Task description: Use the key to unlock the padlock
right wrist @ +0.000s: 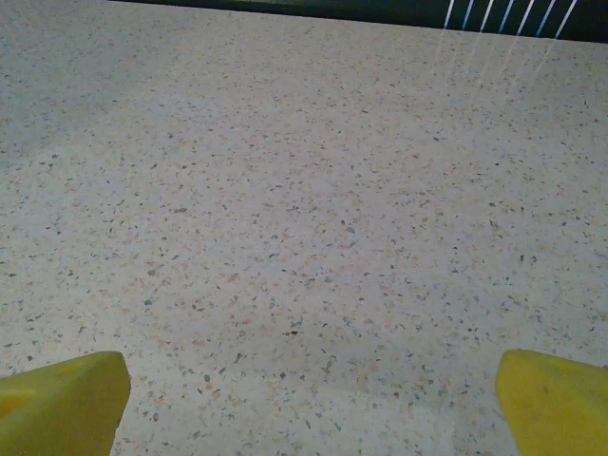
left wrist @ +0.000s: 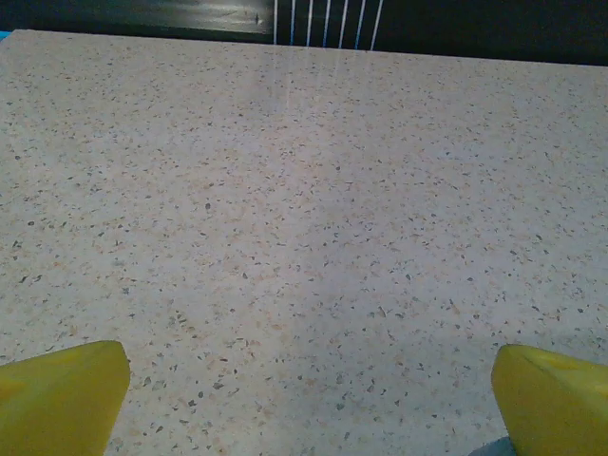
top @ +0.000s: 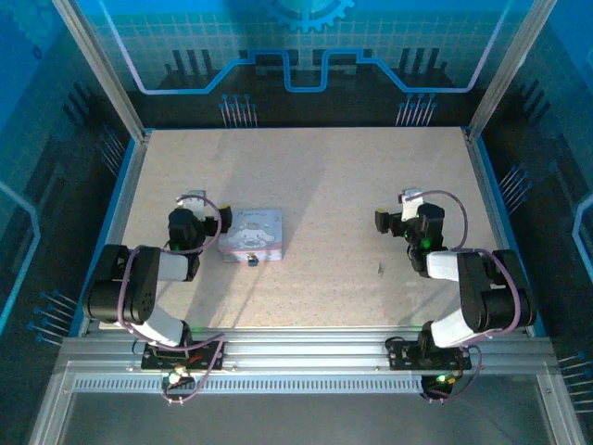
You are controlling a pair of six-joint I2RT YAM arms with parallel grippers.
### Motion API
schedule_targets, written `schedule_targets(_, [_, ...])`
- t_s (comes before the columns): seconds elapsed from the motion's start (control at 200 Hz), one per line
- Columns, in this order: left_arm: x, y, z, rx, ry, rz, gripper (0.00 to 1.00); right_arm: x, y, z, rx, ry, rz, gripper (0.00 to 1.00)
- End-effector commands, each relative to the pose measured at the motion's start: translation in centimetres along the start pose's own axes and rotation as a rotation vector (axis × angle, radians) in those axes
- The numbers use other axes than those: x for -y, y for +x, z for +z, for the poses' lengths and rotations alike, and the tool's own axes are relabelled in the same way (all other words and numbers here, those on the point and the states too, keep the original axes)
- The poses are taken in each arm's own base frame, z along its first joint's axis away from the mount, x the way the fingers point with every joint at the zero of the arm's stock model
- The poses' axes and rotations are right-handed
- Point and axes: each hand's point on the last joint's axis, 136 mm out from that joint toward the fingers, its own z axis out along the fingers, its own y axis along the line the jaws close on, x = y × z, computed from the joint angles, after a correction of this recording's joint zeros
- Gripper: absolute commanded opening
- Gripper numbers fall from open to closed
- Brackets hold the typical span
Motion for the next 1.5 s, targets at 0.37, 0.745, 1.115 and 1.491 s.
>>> schedule_targets(0.37, [0.5, -0.8, 0.1, 0.015, 0.027, -0.008, 0.99, -0.1, -1.2, 0.2, 0.033, 0.003, -0.017, 1.0])
schedule_targets(0.745, [0.4, -1.6, -1.0, 0.054, 0.023, -0.008, 0.99, 0.6, -2.1, -0.6, 0.027, 0.017, 0.016, 1.0])
schedule_targets(1.115, [0.1, -7.9, -6.0, 0.086, -0.025, -0.204, 0.99, -1.0, -7.2, -4.8, 0.034, -0.071, 0.141, 1.0])
schedule_targets(1.491, [4.1, -3.9, -10.4, -0.335, 0.08, -0.588, 0.99, -15.7, -6.9, -8.2, -0.25, -0.541, 0.374, 1.0])
